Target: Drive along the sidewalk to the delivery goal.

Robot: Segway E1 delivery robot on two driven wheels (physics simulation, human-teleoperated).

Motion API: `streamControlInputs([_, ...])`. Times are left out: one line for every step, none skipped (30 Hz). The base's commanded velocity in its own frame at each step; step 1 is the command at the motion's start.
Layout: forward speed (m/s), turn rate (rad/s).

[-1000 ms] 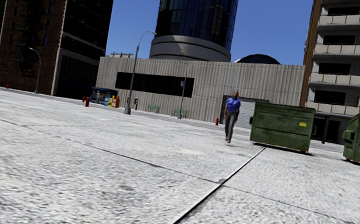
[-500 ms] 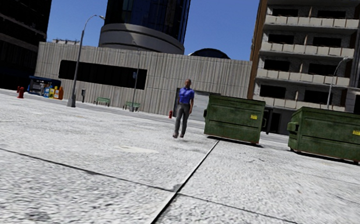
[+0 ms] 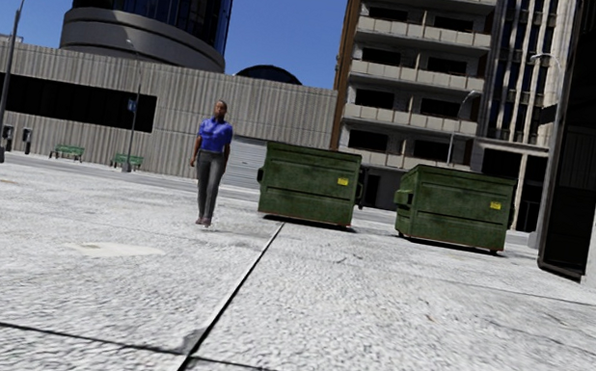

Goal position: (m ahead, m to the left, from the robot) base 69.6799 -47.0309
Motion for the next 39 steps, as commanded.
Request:
streamControlInputs([1.17,-0.41])
streamControlInputs([1.17,-0.17])
streamControlInputs([1.17,-0.17])
streamControlInputs([1.19,-0.02])
streamControlInputs([1.22,0.0])
streamControlInputs([1.24,0.0])
streamControlInputs([1.24,0.0])
streamControlInputs([1.24,0.0])
streamControlInputs([1.24,0.0])
streamControlInputs([1.24,0.0])
streamControlInputs([1.24,0.0])
streamControlInputs([1.26,0.0])
streamControlInputs([1.39,0.0])
streamControlInputs([1.7,0.0])
streamControlInputs([2.0,0.0])
streamControlInputs([2.0,0.0])
streamControlInputs([2.0,0.0])
streamControlInputs([2.0,0.0])
streamControlInputs([2.0,0.0])
streamControlInputs([2.0,0.0])
streamControlInputs([2.0,0.0])
streamControlInputs([2.0,0.0])
streamControlInputs([2.0,0.0])
streamControlInputs([2.0,0.0])
streamControlInputs([2.0,0.0])
streamControlInputs([2.0,0.0])
streamControlInputs([2.0,0.0])
streamControlInputs([2.0,0.0])
streamControlInputs([2.0,0.0])
streamControlInputs([2.0,0.0])
streamControlInputs([2.0,0.0])
streamControlInputs([2.0,0.0])
streamControlInputs([2.0,0.0])
streamControlInputs([2.0,0.0])
streamControlInputs([2.0,0.0])
streamControlInputs([2.0,0.0])
streamControlInputs([2.0,0.0])
streamControlInputs([2.0,0.0])
streamControlInputs([2.0,0.0])
